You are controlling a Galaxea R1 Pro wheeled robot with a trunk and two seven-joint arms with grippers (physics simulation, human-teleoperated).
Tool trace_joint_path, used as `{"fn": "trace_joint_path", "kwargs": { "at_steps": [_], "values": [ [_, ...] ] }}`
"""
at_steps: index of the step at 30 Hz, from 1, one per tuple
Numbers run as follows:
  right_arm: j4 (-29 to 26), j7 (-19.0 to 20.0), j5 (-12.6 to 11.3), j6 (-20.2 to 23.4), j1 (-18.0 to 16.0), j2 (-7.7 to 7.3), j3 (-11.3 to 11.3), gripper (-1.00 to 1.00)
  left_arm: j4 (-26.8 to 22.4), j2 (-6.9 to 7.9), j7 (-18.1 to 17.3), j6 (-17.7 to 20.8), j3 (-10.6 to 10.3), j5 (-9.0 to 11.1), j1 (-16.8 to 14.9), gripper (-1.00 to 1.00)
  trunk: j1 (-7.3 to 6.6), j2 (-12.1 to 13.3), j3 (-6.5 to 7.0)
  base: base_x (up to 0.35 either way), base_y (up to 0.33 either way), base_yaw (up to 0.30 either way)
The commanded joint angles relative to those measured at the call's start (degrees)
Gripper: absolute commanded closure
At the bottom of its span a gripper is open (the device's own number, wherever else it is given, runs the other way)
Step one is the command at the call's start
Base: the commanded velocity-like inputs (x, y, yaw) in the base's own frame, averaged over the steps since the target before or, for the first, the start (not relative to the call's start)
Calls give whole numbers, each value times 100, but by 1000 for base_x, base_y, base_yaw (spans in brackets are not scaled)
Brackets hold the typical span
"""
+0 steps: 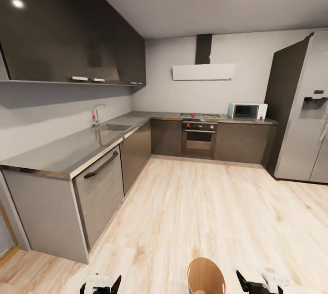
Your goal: Put the three can of soda from the living room inside the tash can in the kitchen.
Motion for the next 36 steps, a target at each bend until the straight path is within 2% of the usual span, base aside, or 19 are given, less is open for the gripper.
{"fn": "trace_joint_path", "kwargs": {
  "at_steps": [1, 10, 16, 25, 36],
  "values": [
    [0, 0, 0, 0, 0, 0, 0, -100, 0, 0, 0, 0, 0, 0, 0, -100, 0, 0, -3, 0, 0, -222],
    [0, 0, 3, 0, 0, 0, 2, -100, 0, 0, 0, 0, 0, 0, 0, -100, 0, 0, -29, 37, 0, -222],
    [7, 1, 4, 0, 0, -1, 7, -100, 0, 0, -8, 9, 0, 0, -2, -100, 0, 0, -46, 218, 21, -222],
    [36, 3, 4, 0, 0, 3, 9, -100, 1, 7, -18, 20, 0, -1, -8, -100, 0, 0, -72, 228, 160, -222],
    [38, 10, 7, -8, 0, 8, -2, -100, 0, 9, -19, 24, 1, 4, -9, -100, 0, 0, -102, 38, 31, -200]
  ]
}}
